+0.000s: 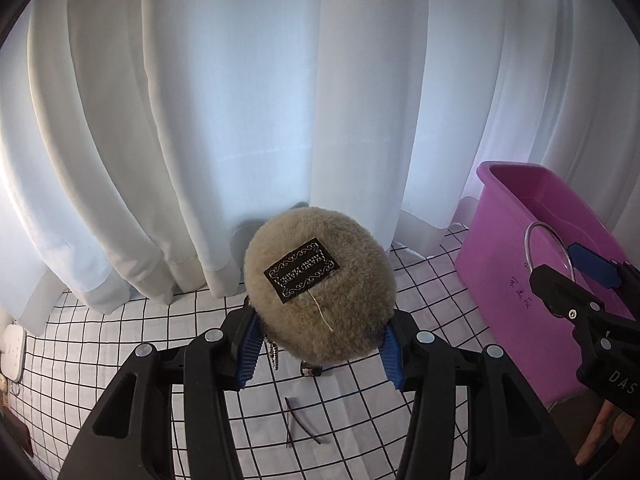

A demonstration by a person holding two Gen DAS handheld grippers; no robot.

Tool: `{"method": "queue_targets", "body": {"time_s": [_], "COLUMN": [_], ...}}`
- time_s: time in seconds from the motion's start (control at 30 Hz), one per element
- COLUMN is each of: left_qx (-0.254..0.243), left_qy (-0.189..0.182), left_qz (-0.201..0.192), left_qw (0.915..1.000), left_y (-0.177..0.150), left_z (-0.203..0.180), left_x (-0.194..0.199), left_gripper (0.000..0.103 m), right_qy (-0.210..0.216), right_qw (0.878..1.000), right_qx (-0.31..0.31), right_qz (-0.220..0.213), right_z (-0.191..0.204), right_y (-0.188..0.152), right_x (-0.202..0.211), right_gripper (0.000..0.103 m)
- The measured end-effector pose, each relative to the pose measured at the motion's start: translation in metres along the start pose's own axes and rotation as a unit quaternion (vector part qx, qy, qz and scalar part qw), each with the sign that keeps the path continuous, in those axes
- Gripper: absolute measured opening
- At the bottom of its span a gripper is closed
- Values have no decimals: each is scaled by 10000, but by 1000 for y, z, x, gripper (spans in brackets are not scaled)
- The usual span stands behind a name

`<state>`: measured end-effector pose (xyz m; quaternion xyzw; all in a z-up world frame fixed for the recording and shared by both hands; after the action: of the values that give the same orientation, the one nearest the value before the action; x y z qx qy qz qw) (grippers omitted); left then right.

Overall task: Organize jewelry
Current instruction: 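Lift and carry the pouch and ring over the pink tub with both tools, then open both tools to drop the pouch and ring into the tub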

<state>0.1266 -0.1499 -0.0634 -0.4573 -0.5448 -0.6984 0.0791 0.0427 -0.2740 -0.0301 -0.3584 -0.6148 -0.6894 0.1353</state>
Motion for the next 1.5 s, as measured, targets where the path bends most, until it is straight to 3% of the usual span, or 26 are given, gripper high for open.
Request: {"method": "queue_targets", "body": {"time_s": [0.47,0.67,0.83,1.2,1.5], "left_qx": [-642,-850,-1075,-1056,-965], "left_qy": [-884,-1175,-1276,-1196,-1166], "left_qz": [-352,-238,31,615,859], "left_qw": [9934,9891,9860,9853,9847], "left_y": [44,54,53,37,31], "left_z": [-151,-213,-256,-283,-288], "left_x": [31,25,5,-42,-56], "left_gripper": [48,48,48,49,60], "right_qy": [-730,-964,-908,-653,-634], "right_qw": [9948,9904,9889,9897,9890], "right_qx": [-587,-965,-1176,-1197,-1235], "right_qz": [-408,-209,24,443,518], "right_z": [-125,-186,-219,-237,-246], "right_y": [1,-15,-30,-36,-37], "right_x": [82,89,83,45,34], "right_gripper": [70,70,70,70,71]}}
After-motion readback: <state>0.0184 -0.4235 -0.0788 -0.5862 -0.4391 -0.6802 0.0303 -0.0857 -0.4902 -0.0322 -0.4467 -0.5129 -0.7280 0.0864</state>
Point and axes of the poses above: each gripper's, at about its wrist camera, not at the fingertips, and x roughly against the way its jaws point, z to its left, y to its top, the point moved 5 cm from there along -x, roughly the way its jaws point, and after that the axes turned 4 degrees about z, right-handed, at the moved point
